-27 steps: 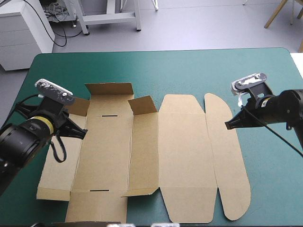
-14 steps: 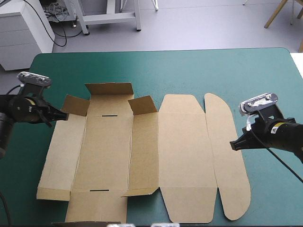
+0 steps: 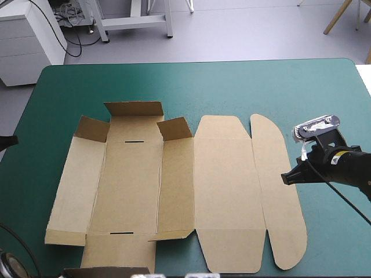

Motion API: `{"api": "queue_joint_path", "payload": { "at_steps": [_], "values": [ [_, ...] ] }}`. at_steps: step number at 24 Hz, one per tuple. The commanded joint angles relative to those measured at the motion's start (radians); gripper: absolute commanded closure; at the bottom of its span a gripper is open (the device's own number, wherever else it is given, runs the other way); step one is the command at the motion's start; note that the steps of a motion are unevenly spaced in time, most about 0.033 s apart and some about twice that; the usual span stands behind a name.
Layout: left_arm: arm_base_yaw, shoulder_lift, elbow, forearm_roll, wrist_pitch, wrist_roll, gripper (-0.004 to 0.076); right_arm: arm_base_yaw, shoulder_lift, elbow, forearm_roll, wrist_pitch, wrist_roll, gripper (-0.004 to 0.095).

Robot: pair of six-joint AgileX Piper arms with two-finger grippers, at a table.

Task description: Fold the box

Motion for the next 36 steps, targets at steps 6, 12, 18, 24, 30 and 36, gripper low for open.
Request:
{"api": "queue_joint_path", "payload": {
  "at_steps": [6,12,18,24,30,36],
  "values": [
    [0.165,0.105,-0.036,-0.323,0.086,0.067,0.0706,-0.009,-0.011,-0.025,0.010,-0.046,-0.001,0.0927],
    [0.165,0.148,-0.036,-0.310,0.094,0.006,0.0352,-0.009,-0.011,-0.025,0.011,-0.048,-0.001,0.0927],
    [0.165,0.173,-0.036,-0.307,0.163,-0.021,0.0090,-0.009,-0.011,-0.025,0.007,-0.051,-0.001,0.0927],
    [0.161,0.176,-0.034,-0.230,0.222,-0.055,0.0090,-0.009,-0.011,-0.025,0.007,-0.051,-0.001,0.0927],
    [0.159,0.174,-0.018,-0.172,0.278,-0.124,0.0090,-0.009,-0.011,-0.025,0.012,-0.051,-0.001,0.0927],
    [0.120,0.165,0.080,-0.132,0.278,-0.122,0.0090,-0.009,-0.011,-0.025,0.014,-0.045,-0.001,0.0927]
  ]
}}
